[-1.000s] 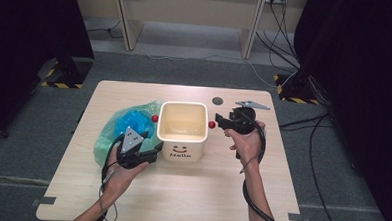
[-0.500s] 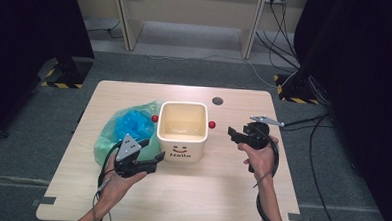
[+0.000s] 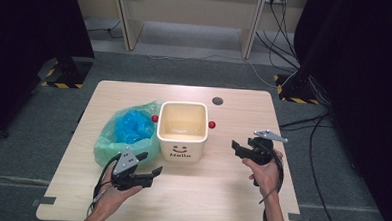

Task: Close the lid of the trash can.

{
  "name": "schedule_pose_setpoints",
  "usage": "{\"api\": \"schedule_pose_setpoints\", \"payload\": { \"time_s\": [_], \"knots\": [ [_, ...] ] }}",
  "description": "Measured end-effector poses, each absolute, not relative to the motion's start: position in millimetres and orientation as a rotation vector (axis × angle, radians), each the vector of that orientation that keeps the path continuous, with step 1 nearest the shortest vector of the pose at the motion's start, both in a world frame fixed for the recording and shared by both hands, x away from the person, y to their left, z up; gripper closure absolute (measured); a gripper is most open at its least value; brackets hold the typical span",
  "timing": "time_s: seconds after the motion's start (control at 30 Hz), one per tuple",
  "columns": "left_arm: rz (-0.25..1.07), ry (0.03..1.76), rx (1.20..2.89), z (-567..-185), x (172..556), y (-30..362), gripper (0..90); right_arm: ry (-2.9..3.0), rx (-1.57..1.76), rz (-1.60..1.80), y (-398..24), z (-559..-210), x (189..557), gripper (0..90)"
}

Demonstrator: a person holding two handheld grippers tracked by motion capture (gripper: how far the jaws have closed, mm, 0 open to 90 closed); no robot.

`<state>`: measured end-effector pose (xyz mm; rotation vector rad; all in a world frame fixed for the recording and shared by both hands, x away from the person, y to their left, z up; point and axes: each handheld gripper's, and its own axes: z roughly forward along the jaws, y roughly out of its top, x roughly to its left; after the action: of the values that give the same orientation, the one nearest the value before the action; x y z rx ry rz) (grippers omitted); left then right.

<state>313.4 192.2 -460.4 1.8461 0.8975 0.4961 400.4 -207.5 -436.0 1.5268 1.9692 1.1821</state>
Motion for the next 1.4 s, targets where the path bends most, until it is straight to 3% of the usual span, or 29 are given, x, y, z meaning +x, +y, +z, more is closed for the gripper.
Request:
{"api": "schedule_pose_setpoints", "payload": {
  "time_s": [0.97,1.4],
  "knots": [
    [0.476,0.890,1.901,-488.8,306.0,196.0,26.7,2.066,1.493,1.133,-205.0,-472.5,367.5,28.2],
    [0.491,0.919,1.900,-492.3,308.9,202.0,26.7,2.106,1.490,1.106,-206.6,-484.4,352.2,16.6]
  ]
}}
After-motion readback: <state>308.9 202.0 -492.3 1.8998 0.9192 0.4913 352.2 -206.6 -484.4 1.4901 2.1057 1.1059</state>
